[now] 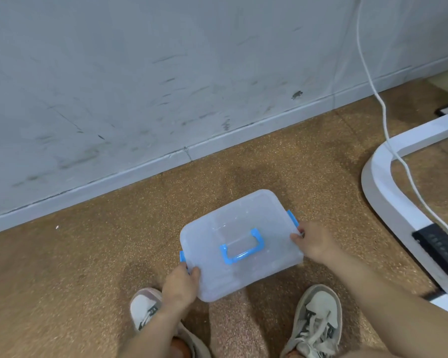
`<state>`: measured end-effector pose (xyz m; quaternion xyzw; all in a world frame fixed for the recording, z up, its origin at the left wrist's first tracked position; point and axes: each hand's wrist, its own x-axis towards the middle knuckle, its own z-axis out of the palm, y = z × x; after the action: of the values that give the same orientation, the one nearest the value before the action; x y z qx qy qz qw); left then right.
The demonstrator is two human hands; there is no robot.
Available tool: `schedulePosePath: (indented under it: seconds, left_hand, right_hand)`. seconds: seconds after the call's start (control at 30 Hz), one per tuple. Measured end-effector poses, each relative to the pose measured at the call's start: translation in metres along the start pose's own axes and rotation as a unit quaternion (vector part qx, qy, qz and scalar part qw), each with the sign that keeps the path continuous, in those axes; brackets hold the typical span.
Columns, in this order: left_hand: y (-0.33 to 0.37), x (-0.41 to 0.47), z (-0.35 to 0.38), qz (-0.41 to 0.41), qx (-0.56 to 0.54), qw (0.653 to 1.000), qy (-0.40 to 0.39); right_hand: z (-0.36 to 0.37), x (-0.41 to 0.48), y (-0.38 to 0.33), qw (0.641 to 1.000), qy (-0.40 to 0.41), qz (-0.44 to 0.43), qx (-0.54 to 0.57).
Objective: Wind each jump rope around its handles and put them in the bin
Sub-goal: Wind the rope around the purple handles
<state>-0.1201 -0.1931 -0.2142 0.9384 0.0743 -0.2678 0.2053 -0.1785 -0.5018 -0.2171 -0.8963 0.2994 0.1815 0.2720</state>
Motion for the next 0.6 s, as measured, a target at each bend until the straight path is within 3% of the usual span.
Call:
schedulePosePath:
  seconds: [0.2, 0.4, 0.6]
  left_hand:
    - [-0.013, 0.0, -0.014, -0.003, 0.05, 0.999, 0.021]
    - [-0.018, 0.005, -0.015, -0.01, 0.042, 0.999, 0.026]
    - [-0.025, 0.029, -0.019, -0.03, 0.022, 0.999, 0.017]
  right_hand:
    - [0.014, -0.008, -0.025, 0.993, -0.054, -0.045, -0.098]
    - [0.019, 0.004, -0.032, 0.999, -0.024, 0.021, -0.008]
    - [0.012, 0.024, -0.044, 0.994, -0.017, 0.054, -0.09]
